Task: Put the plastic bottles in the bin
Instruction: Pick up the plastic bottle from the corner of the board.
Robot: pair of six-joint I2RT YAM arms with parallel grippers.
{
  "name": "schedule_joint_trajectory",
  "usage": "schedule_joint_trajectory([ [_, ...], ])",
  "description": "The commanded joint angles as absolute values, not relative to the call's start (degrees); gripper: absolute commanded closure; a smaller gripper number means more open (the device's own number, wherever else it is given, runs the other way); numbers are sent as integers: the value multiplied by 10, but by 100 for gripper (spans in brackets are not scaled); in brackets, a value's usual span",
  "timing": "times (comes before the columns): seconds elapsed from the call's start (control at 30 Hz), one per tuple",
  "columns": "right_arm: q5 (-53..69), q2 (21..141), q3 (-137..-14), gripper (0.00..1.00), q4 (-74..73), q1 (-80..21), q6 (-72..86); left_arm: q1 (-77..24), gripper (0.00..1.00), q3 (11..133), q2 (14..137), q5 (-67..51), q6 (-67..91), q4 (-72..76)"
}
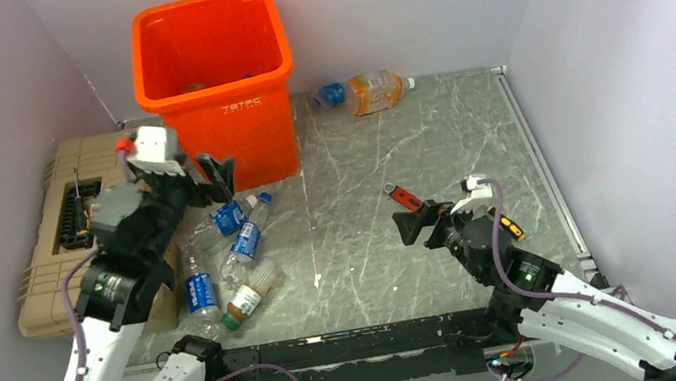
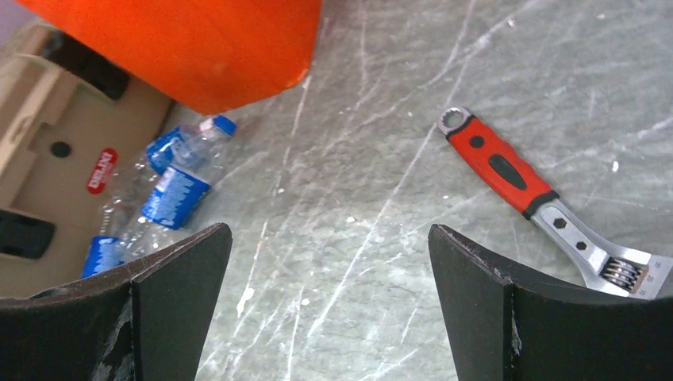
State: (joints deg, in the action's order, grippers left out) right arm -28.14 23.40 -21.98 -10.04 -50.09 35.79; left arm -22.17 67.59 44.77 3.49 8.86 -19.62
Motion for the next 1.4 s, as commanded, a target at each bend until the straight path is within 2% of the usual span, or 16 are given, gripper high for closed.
schedule_joint_trajectory([
  [0.0, -326, 286, -204, 0, -33, -501, 391, -224, 1, 598, 422, 73, 52, -299],
  [0.1, -324, 341, -206, 0, -3, -500, 394, -224, 1, 551, 391, 170, 60, -295],
  [0.23, -345, 421, -228, 0, 24, -478, 439, -224, 1, 512, 381, 175, 93, -294],
  [0.43, -170, 524, -197, 1, 182, -335, 554, -224, 0, 486, 331, 168, 111, -301],
  [0.63, -126, 689, -201, 1, 375, -223, 627, -225, 1, 470, 286, 155, 109, -301],
  [0.93, -118, 985, -411, 7, 461, -114, 724, -226, 1, 470, 278, 130, 117, -296],
  [1.37, -112, 1274, -716, 7, 427, -37, 730, -226, 1, 462, 283, 147, 107, -289],
])
